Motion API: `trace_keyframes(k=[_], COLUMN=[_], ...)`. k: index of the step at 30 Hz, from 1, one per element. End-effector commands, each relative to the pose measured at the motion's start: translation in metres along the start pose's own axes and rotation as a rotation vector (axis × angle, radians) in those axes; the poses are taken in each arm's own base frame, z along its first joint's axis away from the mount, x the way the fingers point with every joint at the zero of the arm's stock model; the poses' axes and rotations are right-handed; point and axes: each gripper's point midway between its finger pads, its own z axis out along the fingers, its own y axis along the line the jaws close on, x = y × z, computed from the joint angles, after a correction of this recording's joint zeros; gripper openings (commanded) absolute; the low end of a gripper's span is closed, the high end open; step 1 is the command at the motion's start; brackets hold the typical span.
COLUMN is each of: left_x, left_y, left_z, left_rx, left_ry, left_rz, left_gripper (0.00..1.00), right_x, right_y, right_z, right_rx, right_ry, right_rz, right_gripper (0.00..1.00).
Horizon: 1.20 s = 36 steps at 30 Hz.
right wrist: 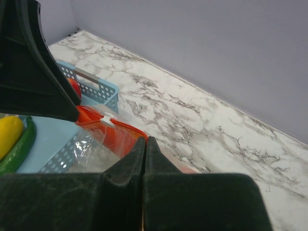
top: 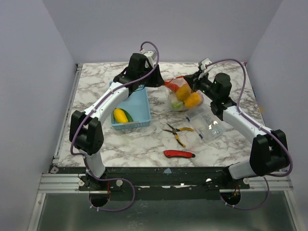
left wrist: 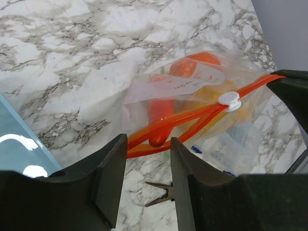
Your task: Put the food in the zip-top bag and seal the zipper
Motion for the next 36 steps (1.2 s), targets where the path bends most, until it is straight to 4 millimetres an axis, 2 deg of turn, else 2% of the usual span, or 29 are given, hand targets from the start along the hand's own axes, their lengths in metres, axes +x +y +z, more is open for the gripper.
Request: trace_keyframes(k=[1, 8, 13, 15, 18, 26, 28, 36], left_x=[-0.031, -0.036, -0.036, -0.037, -0.035, -0.033, -0.031, -0.037], left_y=[-0.024, -0.032, -0.028, -0.025, -0.022, -0.013, -0.009, 0.004], left_z=[-0.031, -0.045, -0.043, -0.038, -0.029, -0.017, -0.014, -0.009], left_rx=[0.021, 0.020, 0.001, -0.002, -0.006, -0.029, -0.037, -0.071], left_ry=[-0.094, -0.124, -0.135, -0.140, -0.121, -0.107, -0.106, -0.123], left_rz=[0.032, -0.068, -0.117, -0.117, -0.121, -0.146, -0.152, -0.145], left_gripper=[0.43, 0.48, 0.38, 0.30, 0.24, 0.26, 0.30, 0.31], right_x=[-0.027, -0.026, -0.024, -0.025, -0.025, -0.024, -0.024, -0.022], right_y=[0.000, 0.001, 0.002, 0.002, 0.002, 0.002, 0.003, 0.003], right_z=[0.001, 0.003, 0.002, 0.002, 0.002, 0.001, 0.001, 0.002], right_rx=[-0.015, -0.020, -0.024, -0.026, -0.025, -0.026, -0.030, -0.029], right_ry=[-0.085, -0.083, -0.080, -0.081, -0.082, -0.081, -0.082, -0.080], right_rz=[-0.029, -0.026, -0.025, -0.024, -0.027, -0.027, -0.025, -0.025], right_gripper=[0.00, 0.00, 0.00, 0.00, 0.00, 0.00, 0.00, 0.00])
